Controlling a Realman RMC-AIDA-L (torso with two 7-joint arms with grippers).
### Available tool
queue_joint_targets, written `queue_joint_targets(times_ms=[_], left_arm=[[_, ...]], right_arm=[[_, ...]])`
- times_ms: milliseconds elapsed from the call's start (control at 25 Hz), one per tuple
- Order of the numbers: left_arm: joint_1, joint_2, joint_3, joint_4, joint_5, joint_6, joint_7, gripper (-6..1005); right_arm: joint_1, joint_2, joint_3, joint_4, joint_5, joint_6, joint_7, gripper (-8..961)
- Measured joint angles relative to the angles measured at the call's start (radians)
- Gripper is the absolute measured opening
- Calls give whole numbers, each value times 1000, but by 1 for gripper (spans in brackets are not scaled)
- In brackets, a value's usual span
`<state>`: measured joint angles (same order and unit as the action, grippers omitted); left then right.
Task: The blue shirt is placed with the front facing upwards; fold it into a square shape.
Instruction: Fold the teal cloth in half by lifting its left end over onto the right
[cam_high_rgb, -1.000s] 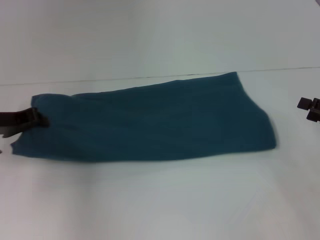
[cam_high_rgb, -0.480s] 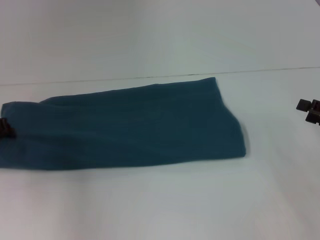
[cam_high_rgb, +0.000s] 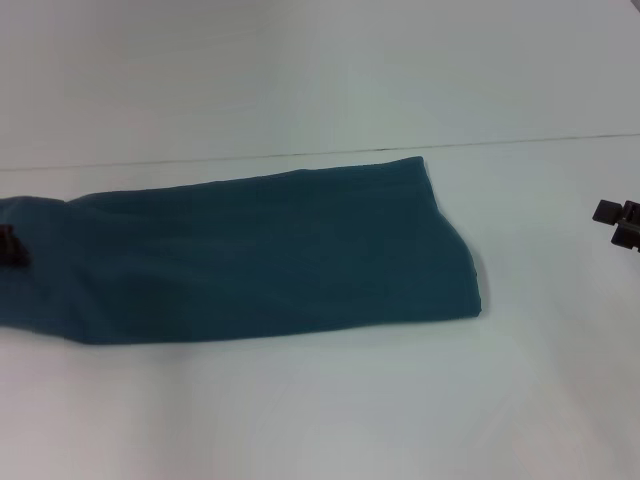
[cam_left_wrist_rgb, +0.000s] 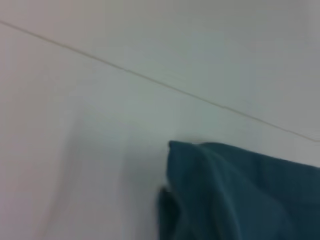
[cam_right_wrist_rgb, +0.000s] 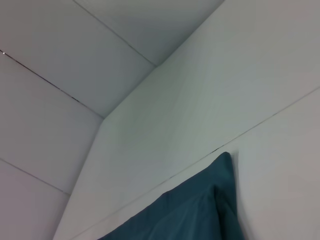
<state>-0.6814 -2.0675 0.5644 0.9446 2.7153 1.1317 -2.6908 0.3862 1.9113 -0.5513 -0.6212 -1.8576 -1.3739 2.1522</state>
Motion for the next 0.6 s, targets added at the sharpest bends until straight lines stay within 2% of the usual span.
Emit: queue_joint_targets(times_ms=[120, 240, 600], left_arm=[[-8, -26, 9, 60, -21, 45, -2, 42], [-23, -39, 18, 99, -61, 94, -2, 42], [-73, -45, 143, 129, -73, 131, -76, 42]], right_arm=[[0, 0, -2, 0, -3, 7, -2, 795], [1, 2, 3, 0, -17, 12, -4, 795], [3, 5, 0, 0, -23, 16, -8, 794]])
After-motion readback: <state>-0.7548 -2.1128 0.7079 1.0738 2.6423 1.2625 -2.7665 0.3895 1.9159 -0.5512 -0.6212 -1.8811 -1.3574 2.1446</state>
